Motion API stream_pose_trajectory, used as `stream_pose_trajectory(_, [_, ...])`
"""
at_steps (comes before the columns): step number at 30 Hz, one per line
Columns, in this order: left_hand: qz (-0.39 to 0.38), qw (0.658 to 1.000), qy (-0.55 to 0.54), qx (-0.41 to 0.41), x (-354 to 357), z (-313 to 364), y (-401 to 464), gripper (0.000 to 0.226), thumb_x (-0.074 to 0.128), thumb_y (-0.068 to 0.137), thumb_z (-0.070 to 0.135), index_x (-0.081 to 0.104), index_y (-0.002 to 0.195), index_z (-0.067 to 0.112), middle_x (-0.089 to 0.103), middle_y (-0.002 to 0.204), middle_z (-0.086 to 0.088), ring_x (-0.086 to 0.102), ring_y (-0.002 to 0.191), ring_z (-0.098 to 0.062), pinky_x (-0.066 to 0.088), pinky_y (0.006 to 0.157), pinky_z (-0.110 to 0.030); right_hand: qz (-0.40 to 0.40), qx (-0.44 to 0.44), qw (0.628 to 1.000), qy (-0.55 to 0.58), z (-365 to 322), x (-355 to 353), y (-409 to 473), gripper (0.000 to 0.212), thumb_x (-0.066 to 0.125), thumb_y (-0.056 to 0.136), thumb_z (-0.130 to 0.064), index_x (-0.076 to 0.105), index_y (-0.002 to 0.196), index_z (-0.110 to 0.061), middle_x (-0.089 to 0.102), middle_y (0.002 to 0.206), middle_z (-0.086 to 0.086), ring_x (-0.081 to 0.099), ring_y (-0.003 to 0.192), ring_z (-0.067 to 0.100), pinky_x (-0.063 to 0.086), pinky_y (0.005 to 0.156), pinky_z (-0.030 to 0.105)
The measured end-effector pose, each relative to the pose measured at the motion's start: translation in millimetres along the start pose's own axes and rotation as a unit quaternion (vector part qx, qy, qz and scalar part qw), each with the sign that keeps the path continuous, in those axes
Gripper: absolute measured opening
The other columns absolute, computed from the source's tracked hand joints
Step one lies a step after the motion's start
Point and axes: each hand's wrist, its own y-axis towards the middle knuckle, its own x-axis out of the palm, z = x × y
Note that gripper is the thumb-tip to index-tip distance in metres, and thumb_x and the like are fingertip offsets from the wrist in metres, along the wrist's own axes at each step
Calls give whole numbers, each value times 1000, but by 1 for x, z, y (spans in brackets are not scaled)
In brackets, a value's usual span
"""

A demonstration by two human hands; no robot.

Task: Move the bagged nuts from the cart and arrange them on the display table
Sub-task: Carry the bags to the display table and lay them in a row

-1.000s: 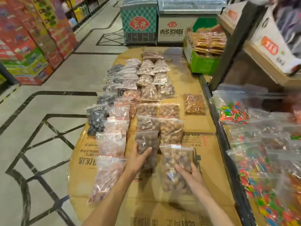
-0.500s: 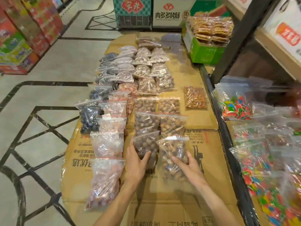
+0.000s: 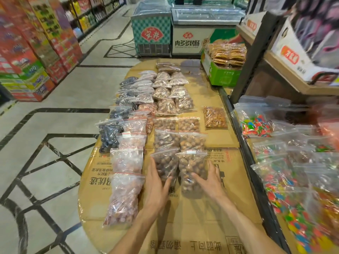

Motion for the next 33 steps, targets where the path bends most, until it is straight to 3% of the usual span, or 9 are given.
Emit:
stream_pose_trajectory(3, [-6, 997, 71, 23, -7, 8, -15, 97, 56, 104, 53, -11, 168, 24, -11, 177, 5, -4, 163, -11, 9, 132, -37, 3, -36, 996, -86, 1, -9, -19, 113, 69, 92, -63, -8, 169, -30, -12, 177, -1, -2, 164, 23, 13, 129, 53])
stream_pose_trajectory(9, [-74, 962, 260, 49, -15, 22, -44, 79, 39, 108, 59, 8, 169, 22, 4, 178, -3, -2, 164, -22, 4, 134, -41, 17, -102, 952, -288, 9, -20, -66, 104, 59, 94, -69, 2, 170, -27, 4, 177, -1, -1, 164, 22, 4, 132, 48])
stream_pose_trajectory(14, [-138, 931, 328, 84, -17, 32, -88, 75, 27, 108, 64, 2, 169, 27, -4, 178, 1, -9, 164, -21, -3, 131, -42, -3, -111, 923, -369, 25, -27, -120, 100, 54, 95, -71, 4, 170, -27, 6, 178, 1, -8, 164, 23, -5, 131, 49])
stream_pose_trajectory(22, [-218, 865, 424, 155, -1, 46, -184, 73, 7, 107, 65, -16, 164, 26, -16, 174, -8, -18, 161, -29, -5, 132, -50, -12, -73, 892, -445, 75, -42, -220, 97, 47, 96, -76, 5, 170, -27, 8, 177, 6, -4, 164, 30, -4, 131, 55])
stream_pose_trajectory(26, [-251, 854, 419, 176, 10, 65, -238, 89, -17, 89, 68, -10, 167, 27, -12, 175, -4, -12, 163, -27, -3, 132, -49, -4, -56, 896, -441, 108, -55, -278, 97, 47, 96, -75, 3, 169, -29, 9, 177, 6, -1, 164, 31, -2, 131, 57])
stream_pose_trajectory(33, [-320, 822, 404, 241, 60, 101, -313, 96, -18, 85, 69, 3, 169, 26, -5, 176, -2, -10, 164, -28, 0, 133, -52, 34, 28, 912, -407, 180, -89, -368, 99, 49, 94, -78, 9, 170, -27, 12, 177, 6, 1, 165, 28, 0, 131, 56])
